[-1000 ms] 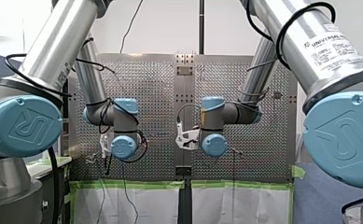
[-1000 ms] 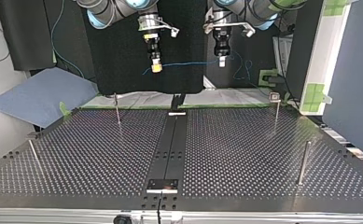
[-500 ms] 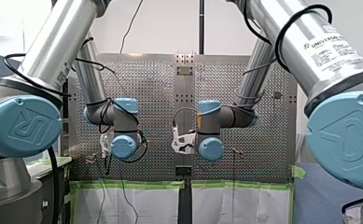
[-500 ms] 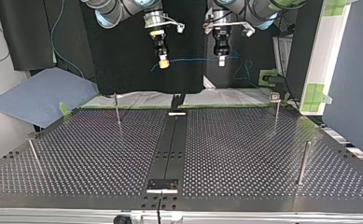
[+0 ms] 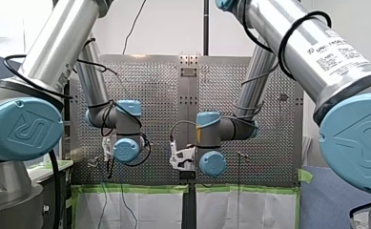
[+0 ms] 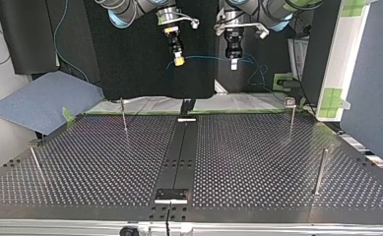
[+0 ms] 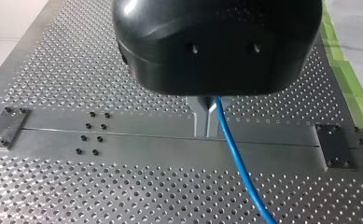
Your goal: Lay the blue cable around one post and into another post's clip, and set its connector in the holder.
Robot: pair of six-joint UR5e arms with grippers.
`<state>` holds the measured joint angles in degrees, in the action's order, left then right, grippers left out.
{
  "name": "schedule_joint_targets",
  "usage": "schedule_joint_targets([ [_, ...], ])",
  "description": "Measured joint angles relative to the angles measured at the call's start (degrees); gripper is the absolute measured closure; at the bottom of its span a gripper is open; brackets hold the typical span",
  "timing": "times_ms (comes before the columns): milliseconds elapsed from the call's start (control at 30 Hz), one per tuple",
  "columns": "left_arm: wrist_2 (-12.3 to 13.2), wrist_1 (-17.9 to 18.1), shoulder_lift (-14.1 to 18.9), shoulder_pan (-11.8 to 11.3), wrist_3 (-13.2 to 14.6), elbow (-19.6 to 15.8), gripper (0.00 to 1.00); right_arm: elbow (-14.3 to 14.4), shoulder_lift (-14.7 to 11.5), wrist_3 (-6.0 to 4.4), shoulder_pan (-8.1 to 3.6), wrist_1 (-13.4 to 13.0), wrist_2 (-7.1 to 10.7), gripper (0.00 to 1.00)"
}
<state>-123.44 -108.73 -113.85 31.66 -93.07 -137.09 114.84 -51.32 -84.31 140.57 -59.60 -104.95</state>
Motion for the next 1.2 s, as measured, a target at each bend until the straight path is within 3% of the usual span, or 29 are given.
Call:
schedule_joint_targets([
  [233, 2.2, 2.18, -2.19, -2.19, 0.16, -2.21, 1.0, 0.0, 0.02, 0.0, 0.01, 0.0, 0.0, 1.0],
  [567, 7.27, 7.43, -4.02, -7.67, 0.18, -6.79, 1.0, 0.0, 0.02, 0.0, 0.01, 0.01, 0.0, 1.0],
  [733, 7.84, 8.17, -4.03, -9.96, 0.18, -7.09, 1.0, 0.0, 0.02, 0.0, 0.01, 0.0, 0.0, 1.0],
  [933, 7.93, 8.4, -4.03, -10.73, 0.05, -7.17, 1.0, -0.03, 0.06, -0.03, 0.04, 0.03, -0.03, 1.0],
  [1067, 7.65, 8.81, -2.89, -11.42, -1.39, -6.19, 1.0, -0.99, 1.01, -0.98, 1.0, 1.0, -0.98, 1.0],
  [1200, 7.16, 7.75, -1.34, -11.63, -2.33, -4.67, 1.0, -2.91, 2.47, -2.9, 2.91, 2.91, -2.9, 1.0],
])
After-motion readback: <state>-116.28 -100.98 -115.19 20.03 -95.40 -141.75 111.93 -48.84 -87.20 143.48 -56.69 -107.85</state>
